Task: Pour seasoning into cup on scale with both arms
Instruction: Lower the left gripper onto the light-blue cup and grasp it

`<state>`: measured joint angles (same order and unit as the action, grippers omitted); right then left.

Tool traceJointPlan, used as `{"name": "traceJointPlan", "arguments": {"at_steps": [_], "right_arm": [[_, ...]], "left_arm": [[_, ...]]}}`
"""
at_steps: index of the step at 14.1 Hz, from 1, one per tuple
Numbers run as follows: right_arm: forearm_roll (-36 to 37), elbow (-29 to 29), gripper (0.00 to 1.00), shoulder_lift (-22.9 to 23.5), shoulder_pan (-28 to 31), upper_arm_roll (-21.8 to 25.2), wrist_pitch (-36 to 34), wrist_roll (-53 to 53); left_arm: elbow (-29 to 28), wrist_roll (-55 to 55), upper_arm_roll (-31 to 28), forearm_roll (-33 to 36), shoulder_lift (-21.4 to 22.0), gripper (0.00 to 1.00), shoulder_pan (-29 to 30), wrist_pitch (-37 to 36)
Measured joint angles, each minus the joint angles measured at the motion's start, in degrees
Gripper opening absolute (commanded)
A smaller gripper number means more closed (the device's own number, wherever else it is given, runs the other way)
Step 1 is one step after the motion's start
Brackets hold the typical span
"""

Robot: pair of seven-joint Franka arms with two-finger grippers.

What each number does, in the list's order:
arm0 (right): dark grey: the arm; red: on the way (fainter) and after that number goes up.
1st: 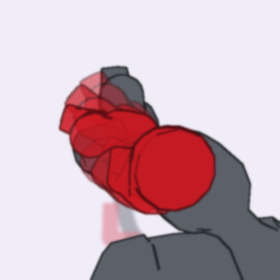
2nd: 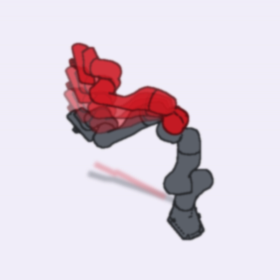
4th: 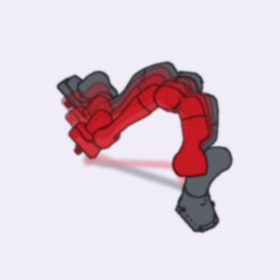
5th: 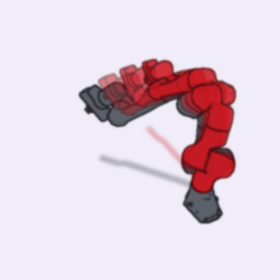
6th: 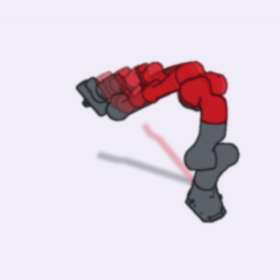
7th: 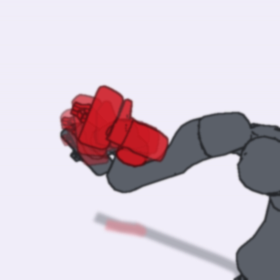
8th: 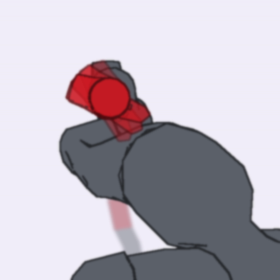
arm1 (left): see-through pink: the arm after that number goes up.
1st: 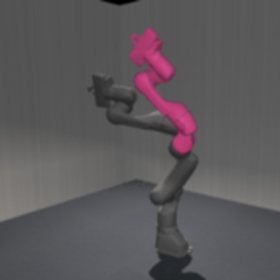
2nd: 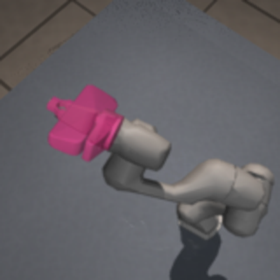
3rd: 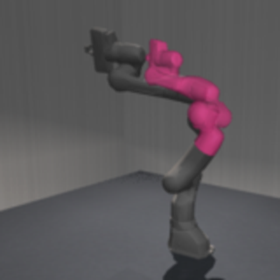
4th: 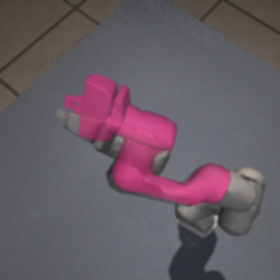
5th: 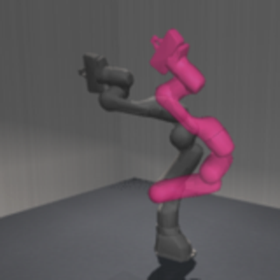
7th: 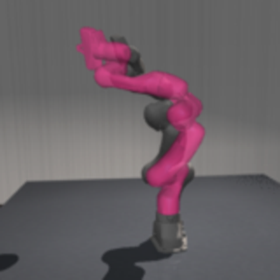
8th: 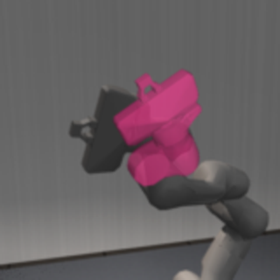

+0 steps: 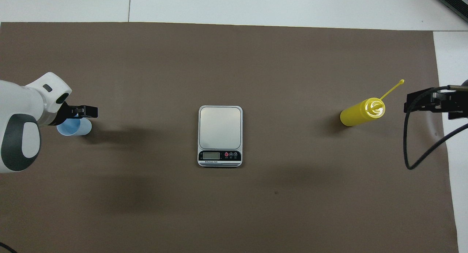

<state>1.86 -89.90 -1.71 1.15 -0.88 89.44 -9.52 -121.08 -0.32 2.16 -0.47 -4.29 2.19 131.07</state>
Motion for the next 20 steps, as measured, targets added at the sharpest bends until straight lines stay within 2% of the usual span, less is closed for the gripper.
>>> {"name": "traceJointPlan", "arguments": {"at_steps": [5, 17, 20], "right_arm": [[0.0, 0.0, 1.0, 0.0, 0.0, 0.0, 0.0, 0.0], [0.0, 0.0, 1.0, 0.0, 0.0, 0.0, 0.0, 0.0], [0.0, 0.0, 1.0, 0.0, 0.0, 0.0, 0.0, 0.0]], "left_arm": [[-1.2, -0.1, 0.0, 0.0, -1.8, 1.0, 0.3, 1.0], [-5.4, -0.1, 0.0, 0.0, -1.9, 1.0, 0.4, 4.5], [-5.2, -0.2, 0.0, 0.0, -1.9, 0.83, 0.4, 4.6]]}}
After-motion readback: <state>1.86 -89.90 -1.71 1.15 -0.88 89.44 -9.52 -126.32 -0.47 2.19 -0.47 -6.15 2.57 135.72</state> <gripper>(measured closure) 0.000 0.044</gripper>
